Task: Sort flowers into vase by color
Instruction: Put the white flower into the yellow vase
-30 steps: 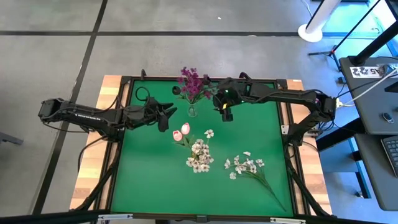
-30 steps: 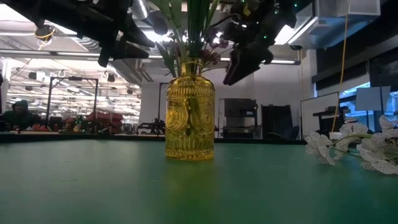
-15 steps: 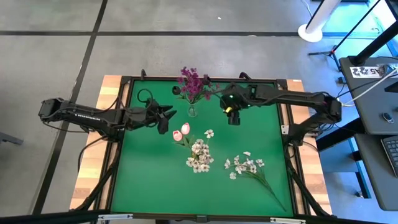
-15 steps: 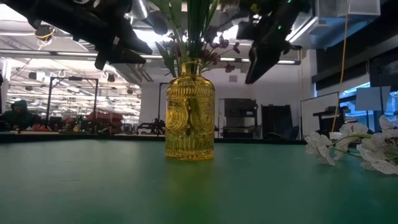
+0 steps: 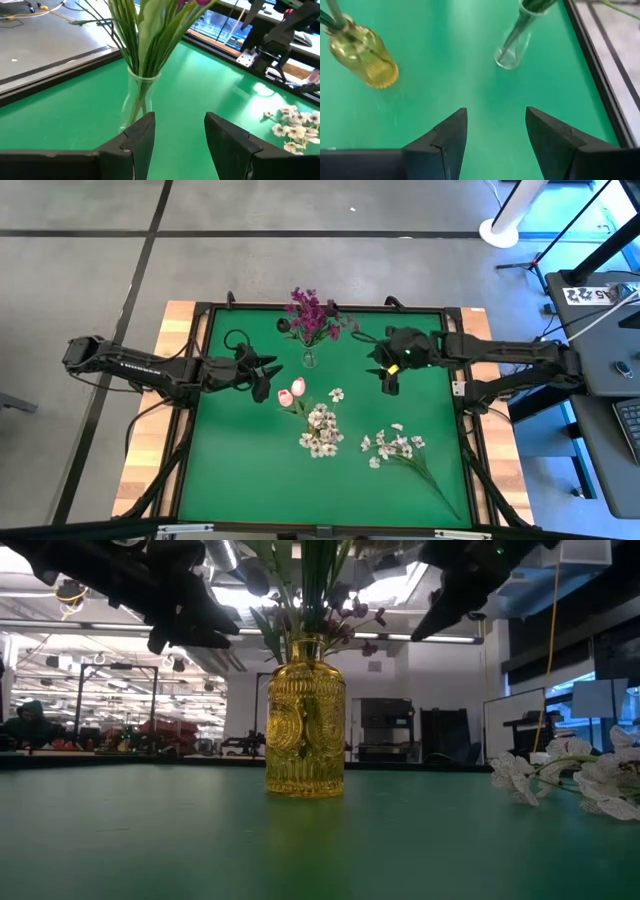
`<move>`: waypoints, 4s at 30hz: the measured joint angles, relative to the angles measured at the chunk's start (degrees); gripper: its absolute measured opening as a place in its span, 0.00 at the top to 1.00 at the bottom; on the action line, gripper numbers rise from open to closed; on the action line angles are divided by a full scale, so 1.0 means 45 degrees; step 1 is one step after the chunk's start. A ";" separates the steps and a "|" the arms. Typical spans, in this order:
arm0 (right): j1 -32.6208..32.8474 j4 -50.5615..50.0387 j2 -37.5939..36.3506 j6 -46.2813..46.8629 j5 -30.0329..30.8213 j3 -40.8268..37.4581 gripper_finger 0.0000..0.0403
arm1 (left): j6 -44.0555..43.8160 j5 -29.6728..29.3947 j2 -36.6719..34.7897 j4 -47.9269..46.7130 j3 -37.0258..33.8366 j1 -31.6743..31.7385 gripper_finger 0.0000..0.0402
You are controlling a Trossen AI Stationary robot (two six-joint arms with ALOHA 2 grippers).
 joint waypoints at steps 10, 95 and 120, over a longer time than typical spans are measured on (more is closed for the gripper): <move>0.0033 0.3859 -0.0963 0.0173 0.0150 -0.2399 0.50 | 0.1695 -0.0071 0.0000 0.0335 0.0000 0.0325 0.58; 1.1712 -0.1312 0.2880 1.8092 -0.1726 -0.3186 0.50 | 0.2083 0.0738 0.1941 0.5179 -0.1496 -0.1579 0.58; 1.1705 -0.2783 0.3071 1.9747 -0.2257 -0.3186 0.50 | 0.2660 0.0750 0.4595 0.6672 -0.1496 -0.1373 0.58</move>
